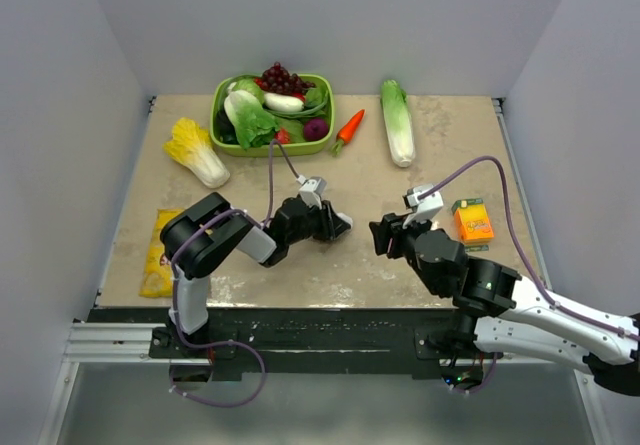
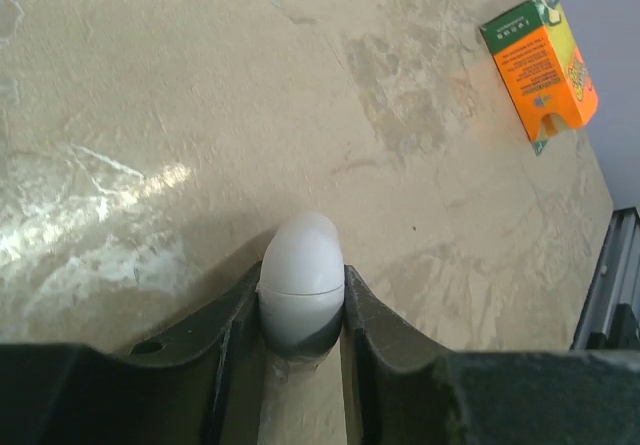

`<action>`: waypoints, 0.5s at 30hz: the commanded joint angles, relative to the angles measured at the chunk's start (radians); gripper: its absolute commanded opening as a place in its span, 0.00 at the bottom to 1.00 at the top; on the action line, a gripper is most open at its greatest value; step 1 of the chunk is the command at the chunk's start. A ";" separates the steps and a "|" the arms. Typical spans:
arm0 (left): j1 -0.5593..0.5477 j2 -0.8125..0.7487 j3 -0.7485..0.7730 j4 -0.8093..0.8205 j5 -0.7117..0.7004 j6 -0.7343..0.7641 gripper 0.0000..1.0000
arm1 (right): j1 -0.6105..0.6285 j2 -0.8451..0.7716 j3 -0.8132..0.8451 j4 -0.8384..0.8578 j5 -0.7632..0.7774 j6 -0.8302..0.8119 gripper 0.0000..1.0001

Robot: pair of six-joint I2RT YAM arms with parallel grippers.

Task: Insert the wireless bluetooth earbuds into the charging case
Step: Place the charging case at the center of the board.

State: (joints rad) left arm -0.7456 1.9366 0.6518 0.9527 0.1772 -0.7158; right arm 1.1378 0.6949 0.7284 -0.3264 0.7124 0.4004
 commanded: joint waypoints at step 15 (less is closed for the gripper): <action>0.127 -0.161 -0.067 -0.264 -0.031 -0.025 1.00 | 0.000 0.018 0.011 0.000 0.018 0.011 0.56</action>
State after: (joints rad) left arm -0.6716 1.8702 0.6605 0.8581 0.1761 -0.7414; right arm 1.1378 0.7261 0.7280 -0.3290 0.7124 0.4000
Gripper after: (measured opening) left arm 0.954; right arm 0.559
